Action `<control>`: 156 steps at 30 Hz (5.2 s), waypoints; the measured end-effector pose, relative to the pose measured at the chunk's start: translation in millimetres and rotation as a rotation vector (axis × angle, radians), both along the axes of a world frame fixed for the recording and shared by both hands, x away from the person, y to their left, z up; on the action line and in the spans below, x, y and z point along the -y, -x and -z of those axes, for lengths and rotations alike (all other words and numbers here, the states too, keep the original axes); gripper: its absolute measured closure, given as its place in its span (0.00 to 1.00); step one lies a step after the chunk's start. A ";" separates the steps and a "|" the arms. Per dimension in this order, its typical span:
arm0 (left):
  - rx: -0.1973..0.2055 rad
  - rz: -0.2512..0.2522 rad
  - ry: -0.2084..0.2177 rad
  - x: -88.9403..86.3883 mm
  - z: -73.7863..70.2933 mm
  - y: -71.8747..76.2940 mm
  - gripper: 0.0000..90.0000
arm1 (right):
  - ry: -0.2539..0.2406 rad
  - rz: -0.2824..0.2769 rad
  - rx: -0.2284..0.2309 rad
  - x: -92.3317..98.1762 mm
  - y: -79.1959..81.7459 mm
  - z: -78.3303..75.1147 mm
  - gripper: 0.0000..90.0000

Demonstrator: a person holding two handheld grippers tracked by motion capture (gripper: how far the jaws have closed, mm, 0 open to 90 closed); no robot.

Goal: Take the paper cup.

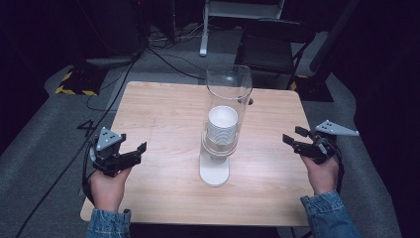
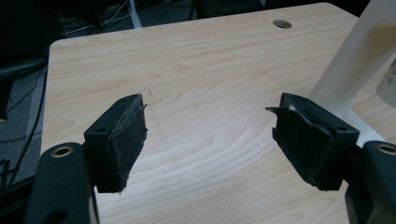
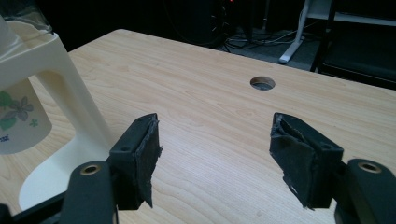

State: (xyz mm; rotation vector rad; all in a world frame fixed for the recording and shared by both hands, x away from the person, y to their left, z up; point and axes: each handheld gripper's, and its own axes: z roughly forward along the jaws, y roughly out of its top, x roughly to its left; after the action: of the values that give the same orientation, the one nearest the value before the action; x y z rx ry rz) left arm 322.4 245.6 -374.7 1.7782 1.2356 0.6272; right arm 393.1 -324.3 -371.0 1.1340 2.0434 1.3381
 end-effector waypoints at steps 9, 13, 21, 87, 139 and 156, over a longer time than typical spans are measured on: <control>0.006 0.012 -0.008 3.1 -1.7 1.2 0.28 | 0.013 -0.003 0.019 -4.1 1.8 -1.4 0.38; 0.005 0.011 0.001 4.0 -2.0 1.5 0.28 | 0.014 -0.010 0.024 -5.1 2.6 -1.9 0.38; 0.002 0.023 -0.006 5.3 -2.8 1.6 0.28 | 0.001 -0.071 0.018 -20.7 5.2 -1.9 0.38; -0.048 0.040 -0.007 9.4 9.8 -5.2 0.28 | -0.001 -0.412 0.069 -181.0 14.4 49.5 0.35; -0.060 0.042 -0.007 10.6 11.7 -5.7 0.28 | -0.013 -0.420 0.097 -176.8 10.7 60.6 0.36; -0.063 0.043 -0.009 10.5 12.7 -6.3 0.28 | -0.047 -0.394 0.033 -179.8 15.9 62.7 0.37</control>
State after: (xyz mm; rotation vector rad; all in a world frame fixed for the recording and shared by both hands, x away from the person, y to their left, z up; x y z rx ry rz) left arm 328.7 235.0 -387.3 1.8400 1.2352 0.5570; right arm 377.2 -144.5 -433.7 0.7421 2.3022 1.5801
